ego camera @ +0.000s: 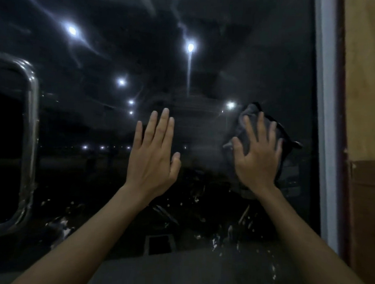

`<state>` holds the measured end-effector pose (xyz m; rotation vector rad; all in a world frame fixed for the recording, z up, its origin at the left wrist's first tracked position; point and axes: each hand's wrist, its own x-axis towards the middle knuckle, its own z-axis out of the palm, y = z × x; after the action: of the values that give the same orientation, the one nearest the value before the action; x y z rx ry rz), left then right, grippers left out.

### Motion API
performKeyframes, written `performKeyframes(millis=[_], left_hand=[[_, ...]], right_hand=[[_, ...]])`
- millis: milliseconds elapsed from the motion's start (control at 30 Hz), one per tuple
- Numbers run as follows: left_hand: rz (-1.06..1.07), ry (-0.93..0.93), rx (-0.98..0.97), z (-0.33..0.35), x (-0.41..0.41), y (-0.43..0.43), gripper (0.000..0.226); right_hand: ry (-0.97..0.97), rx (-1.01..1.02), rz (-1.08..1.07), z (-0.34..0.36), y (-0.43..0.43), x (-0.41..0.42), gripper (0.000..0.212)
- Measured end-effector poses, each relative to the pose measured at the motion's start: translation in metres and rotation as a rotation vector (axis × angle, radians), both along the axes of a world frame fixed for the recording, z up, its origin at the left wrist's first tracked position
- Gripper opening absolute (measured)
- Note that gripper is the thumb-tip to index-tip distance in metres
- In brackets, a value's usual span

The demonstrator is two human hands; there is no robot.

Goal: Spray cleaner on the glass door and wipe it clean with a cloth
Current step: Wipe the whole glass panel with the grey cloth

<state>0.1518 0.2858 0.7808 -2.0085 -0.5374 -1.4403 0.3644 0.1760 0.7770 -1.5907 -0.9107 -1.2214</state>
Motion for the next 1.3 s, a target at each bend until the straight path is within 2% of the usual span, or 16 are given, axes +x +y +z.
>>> performKeyframes(millis=[167,300,400,567,667,800,900,1000,1100,1200,1300], left_hand=[[-0.003,0.025,0.037,0.004,0.022,-0.011,0.072],[0.025,0.05,0.082,0.021,0.015,-0.006,0.072],[0.043,0.006,0.079,0.046,0.001,0.003,0.073],[0.067,-0.005,0.096,0.073,-0.024,0.017,0.073],[0.072,0.007,0.12,0.069,-0.028,0.022,0.071],[0.061,-0.038,0.122,0.053,-0.029,0.024,0.071],[0.049,-0.045,0.119,0.041,-0.032,0.025,0.071],[0.048,-0.037,0.121,0.036,-0.033,0.025,0.071],[0.053,-0.04,0.118,0.036,-0.032,0.024,0.071],[0.068,-0.045,0.123,0.035,-0.032,0.025,0.071],[0.06,-0.053,0.115,0.036,-0.031,0.025,0.071]], right_hand=[[0.285,0.061,-0.019,-0.022,-0.044,0.059,0.066],[0.393,0.074,-0.027,-0.002,-0.046,0.058,0.057],[0.414,0.077,-0.025,0.038,-0.04,0.049,0.057],[0.308,0.059,0.016,0.114,-0.015,0.006,0.059],[0.158,0.016,0.0,0.127,0.014,-0.041,0.059],[-0.155,-0.089,0.006,0.08,0.039,-0.079,0.061],[-0.266,-0.124,0.007,0.032,0.029,-0.052,0.061],[-0.171,-0.094,-0.019,0.005,0.001,-0.003,0.063],[0.035,-0.037,-0.024,0.009,-0.026,0.034,0.067],[0.19,0.041,-0.003,0.046,-0.033,0.044,0.062],[0.258,0.085,0.008,0.094,-0.023,0.029,0.058]])
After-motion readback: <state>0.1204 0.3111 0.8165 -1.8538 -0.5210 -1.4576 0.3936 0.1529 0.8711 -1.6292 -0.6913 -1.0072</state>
